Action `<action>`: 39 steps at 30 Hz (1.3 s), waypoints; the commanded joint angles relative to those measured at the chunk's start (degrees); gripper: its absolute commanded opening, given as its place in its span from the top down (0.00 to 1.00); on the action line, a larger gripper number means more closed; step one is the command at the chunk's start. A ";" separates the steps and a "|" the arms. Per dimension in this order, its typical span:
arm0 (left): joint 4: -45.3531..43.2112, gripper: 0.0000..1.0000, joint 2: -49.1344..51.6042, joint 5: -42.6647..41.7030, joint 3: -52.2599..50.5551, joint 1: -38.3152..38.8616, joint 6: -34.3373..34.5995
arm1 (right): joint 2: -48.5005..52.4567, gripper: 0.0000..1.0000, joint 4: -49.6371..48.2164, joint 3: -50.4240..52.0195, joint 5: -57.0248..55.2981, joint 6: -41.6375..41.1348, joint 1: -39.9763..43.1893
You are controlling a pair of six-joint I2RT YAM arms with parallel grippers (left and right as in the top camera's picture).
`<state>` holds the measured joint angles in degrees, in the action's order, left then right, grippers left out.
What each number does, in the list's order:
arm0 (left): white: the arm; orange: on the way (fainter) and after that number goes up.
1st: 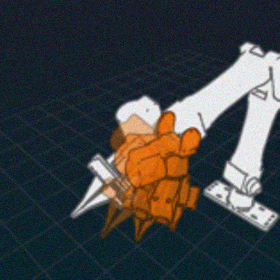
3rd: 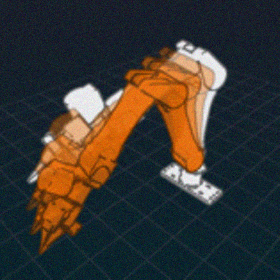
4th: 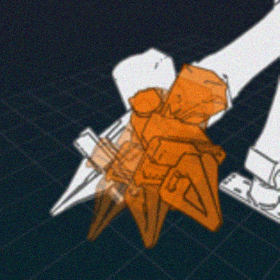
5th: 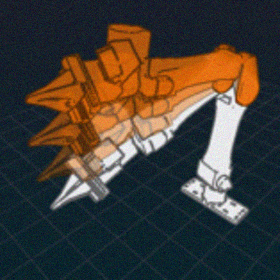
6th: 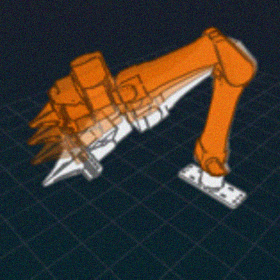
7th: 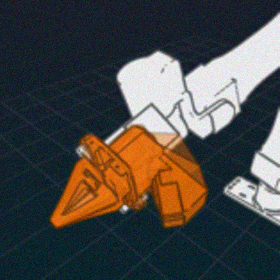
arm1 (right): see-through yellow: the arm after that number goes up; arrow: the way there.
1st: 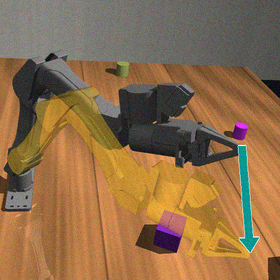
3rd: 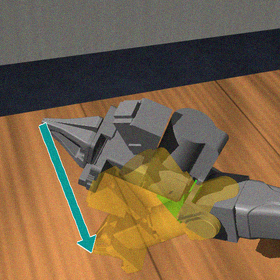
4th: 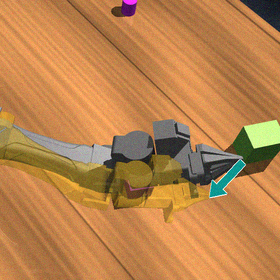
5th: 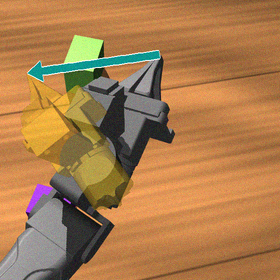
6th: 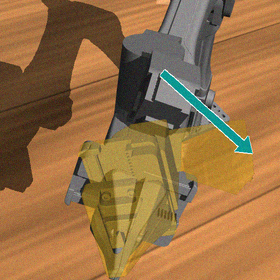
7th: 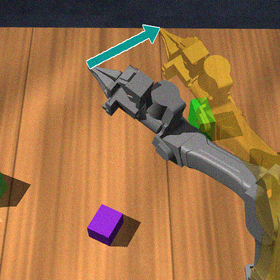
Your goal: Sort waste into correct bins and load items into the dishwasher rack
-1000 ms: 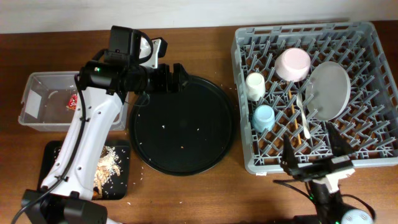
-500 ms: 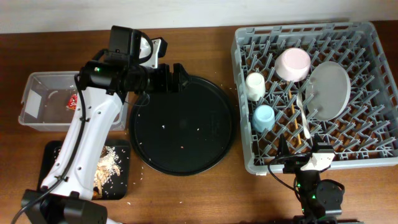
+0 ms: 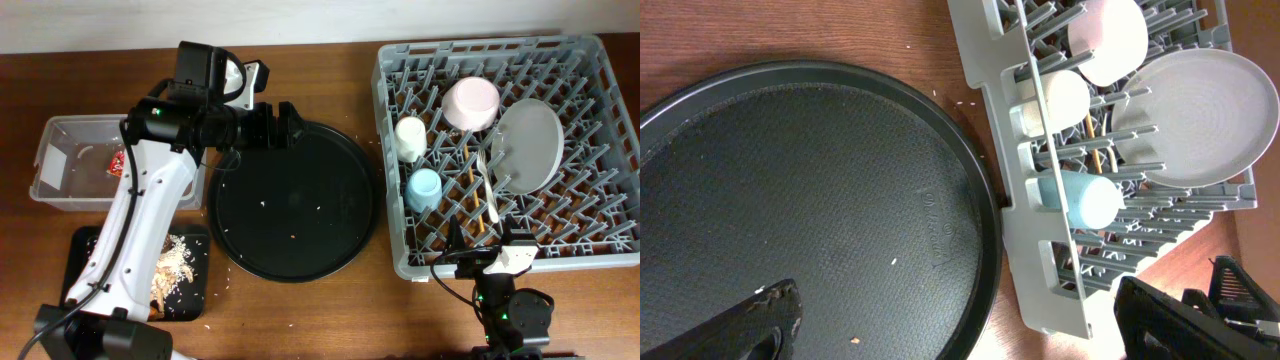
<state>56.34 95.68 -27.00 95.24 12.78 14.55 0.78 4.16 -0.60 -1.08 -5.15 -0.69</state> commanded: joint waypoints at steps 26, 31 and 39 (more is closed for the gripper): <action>-61.46 0.01 -91.56 18.49 -93.48 -8.17 -2.27 | -0.57 0.01 0.39 0.28 -1.09 0.39 -0.44; -52.33 0.01 -95.41 19.39 -94.71 -8.04 -10.47 | -0.57 0.01 0.39 0.28 -1.09 0.37 -0.44; -52.37 0.01 -95.38 19.34 -94.71 -5.64 -27.28 | -0.57 0.01 0.39 0.28 -1.09 0.39 -0.44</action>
<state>3.95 0.95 -8.08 1.06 6.96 -9.72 0.58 4.19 -0.62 -1.52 -4.71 -0.80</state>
